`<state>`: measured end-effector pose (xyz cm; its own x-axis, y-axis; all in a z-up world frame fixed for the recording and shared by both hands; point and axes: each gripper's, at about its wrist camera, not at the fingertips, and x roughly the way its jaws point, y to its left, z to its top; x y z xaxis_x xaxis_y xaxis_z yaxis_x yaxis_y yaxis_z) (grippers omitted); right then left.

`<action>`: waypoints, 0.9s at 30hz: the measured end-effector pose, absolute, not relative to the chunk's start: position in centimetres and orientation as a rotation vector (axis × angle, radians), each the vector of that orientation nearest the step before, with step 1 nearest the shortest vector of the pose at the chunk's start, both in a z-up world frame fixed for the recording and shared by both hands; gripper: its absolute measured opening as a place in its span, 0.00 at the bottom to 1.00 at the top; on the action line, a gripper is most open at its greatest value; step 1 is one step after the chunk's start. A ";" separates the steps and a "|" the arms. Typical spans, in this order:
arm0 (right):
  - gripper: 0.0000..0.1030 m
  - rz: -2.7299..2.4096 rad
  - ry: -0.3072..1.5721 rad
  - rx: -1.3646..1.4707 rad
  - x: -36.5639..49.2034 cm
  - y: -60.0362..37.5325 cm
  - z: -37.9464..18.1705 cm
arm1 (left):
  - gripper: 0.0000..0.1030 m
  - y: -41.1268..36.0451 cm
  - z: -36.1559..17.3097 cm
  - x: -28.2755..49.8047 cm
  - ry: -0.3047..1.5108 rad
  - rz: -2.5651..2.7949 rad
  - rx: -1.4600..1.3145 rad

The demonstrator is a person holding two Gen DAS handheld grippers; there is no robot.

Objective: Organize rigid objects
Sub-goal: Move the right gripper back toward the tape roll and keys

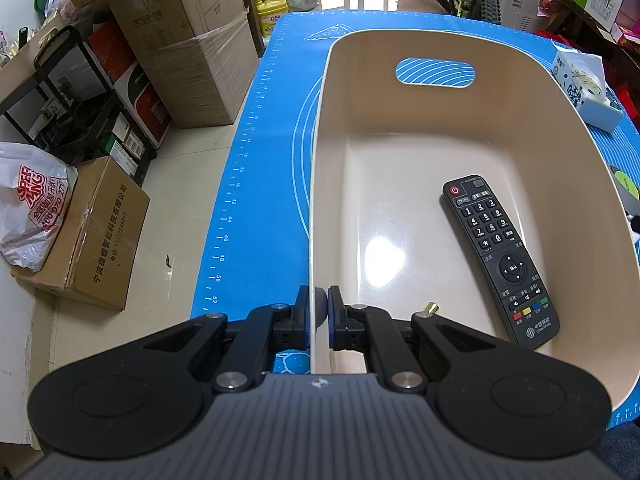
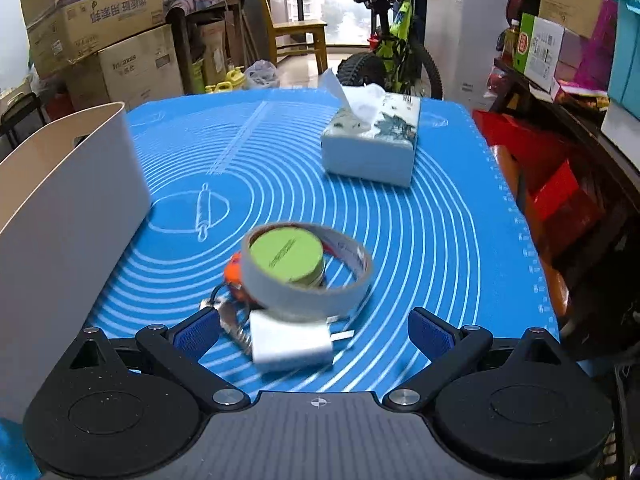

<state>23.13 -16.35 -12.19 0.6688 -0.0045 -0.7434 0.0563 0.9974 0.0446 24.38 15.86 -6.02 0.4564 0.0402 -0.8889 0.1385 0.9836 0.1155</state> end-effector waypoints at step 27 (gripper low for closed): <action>0.44 0.214 0.920 -0.275 27.0 -13.4 -11.4 | 0.09 15.7 -6.0 24.4 1.099 -0.061 0.185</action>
